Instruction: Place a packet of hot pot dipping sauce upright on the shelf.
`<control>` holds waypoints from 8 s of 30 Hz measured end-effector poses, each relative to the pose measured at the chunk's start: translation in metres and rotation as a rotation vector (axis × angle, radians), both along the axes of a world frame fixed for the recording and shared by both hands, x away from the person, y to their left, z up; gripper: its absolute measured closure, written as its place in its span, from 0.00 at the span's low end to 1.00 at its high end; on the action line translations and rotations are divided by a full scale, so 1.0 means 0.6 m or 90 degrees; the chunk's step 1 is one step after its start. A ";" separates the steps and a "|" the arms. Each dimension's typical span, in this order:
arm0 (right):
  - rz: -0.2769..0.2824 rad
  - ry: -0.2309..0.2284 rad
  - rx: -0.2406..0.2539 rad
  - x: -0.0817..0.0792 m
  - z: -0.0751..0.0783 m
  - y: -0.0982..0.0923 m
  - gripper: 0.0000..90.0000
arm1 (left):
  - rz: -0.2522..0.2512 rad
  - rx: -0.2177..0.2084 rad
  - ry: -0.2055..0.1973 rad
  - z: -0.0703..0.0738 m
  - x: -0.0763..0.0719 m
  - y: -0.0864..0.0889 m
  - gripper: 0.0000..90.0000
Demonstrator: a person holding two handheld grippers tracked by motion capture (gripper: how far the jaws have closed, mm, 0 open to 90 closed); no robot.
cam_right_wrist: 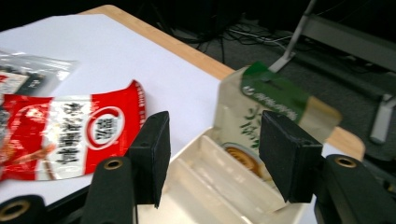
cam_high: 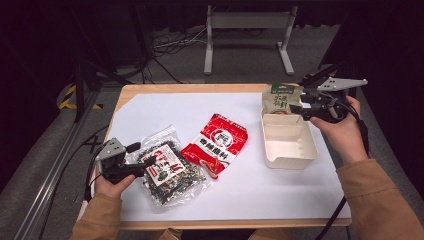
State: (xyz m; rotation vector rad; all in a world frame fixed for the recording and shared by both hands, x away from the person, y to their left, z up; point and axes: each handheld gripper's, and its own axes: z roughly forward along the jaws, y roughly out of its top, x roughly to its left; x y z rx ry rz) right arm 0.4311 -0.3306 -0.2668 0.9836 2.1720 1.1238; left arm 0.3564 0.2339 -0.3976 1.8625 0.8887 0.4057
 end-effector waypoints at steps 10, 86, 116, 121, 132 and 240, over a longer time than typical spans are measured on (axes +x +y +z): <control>0.031 0.029 0.065 -0.033 -0.013 0.031 0.49 | 0.002 -0.002 -0.002 0.000 0.000 0.001 0.25; 0.061 0.330 -0.037 0.173 -0.183 0.211 0.44 | 0.038 0.000 0.002 -0.007 -0.038 0.034 0.25; 0.049 0.359 -0.046 0.182 -0.231 0.235 0.42 | 0.037 -0.001 -0.001 -0.006 -0.039 0.036 0.25; 0.065 0.372 -0.044 0.177 -0.233 0.241 0.45 | 0.037 -0.003 -0.001 -0.005 -0.039 0.035 0.25; 0.117 0.355 -0.029 0.156 -0.206 0.250 0.57 | 0.032 -0.002 0.001 -0.005 -0.036 0.032 0.25; 0.314 0.127 -0.136 0.008 0.046 0.239 0.99 | 0.012 -0.007 0.003 -0.006 -0.017 0.018 0.25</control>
